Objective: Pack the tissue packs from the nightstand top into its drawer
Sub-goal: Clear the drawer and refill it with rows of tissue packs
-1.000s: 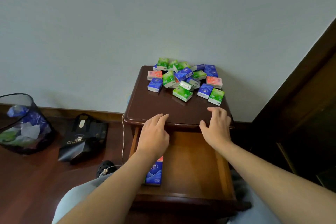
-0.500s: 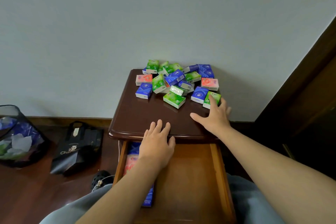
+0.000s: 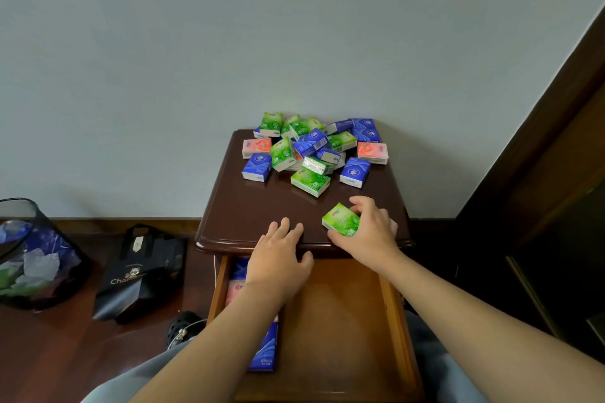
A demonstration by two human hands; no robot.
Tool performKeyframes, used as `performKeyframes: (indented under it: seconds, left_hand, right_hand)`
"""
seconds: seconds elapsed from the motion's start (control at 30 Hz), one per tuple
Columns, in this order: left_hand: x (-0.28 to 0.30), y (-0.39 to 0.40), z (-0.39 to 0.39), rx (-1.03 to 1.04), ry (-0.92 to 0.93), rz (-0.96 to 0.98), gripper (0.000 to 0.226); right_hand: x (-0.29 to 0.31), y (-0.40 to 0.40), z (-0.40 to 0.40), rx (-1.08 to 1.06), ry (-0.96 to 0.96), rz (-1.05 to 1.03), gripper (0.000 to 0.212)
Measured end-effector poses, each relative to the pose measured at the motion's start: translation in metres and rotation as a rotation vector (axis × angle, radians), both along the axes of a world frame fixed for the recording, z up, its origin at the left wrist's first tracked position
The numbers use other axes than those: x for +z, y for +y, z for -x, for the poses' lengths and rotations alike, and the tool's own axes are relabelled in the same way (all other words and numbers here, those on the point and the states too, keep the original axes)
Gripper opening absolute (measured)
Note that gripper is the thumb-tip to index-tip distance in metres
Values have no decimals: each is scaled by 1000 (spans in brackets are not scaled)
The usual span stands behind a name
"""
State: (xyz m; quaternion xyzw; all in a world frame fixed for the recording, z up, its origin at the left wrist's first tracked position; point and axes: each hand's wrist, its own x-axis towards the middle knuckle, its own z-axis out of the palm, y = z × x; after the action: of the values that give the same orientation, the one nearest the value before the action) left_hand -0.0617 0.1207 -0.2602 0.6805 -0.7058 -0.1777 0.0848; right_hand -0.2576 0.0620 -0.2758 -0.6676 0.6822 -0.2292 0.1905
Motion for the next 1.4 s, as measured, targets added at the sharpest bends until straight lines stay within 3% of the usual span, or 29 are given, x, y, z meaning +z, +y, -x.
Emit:
performKeyframes:
  seconds: [0.13,0.27,0.4,0.5,0.7,0.9,1.17,1.3,1.4]
  left_hand:
    - [10,-5,0,76,1,84,55]
    - [32,-32,-4,194,180,183,46]
    - [46,-73,-6,252,177,271,49]
    - [50,-106,-9,235,64,301,57]
    - [52,-177,-26,131,2,204,106]
    - [43,-213,-31,114,4,96,110]
    - [37,-175,-39,102,-40,357,93]
    - [41,-119,-50,145,101,434,74]
    - [32,-66,-54,135,186,432,73]
  right_hand:
    - [8,-17,0,89,120,-108,80]
    - [1,-20,-3,144,182,35,71]
    - [-1,-27,-7,233,195,111,65]
    - [-1,-30,-7,249,202,146,63]
    - [-7,-31,-9,226,210,186,62]
    - [-3,-31,-11,226,228,175,62]
    - [-5,-31,-10,230,247,204,62]
    - [-4,-31,-10,243,246,172,64]
    - [4,-29,-9,260,210,98,69]
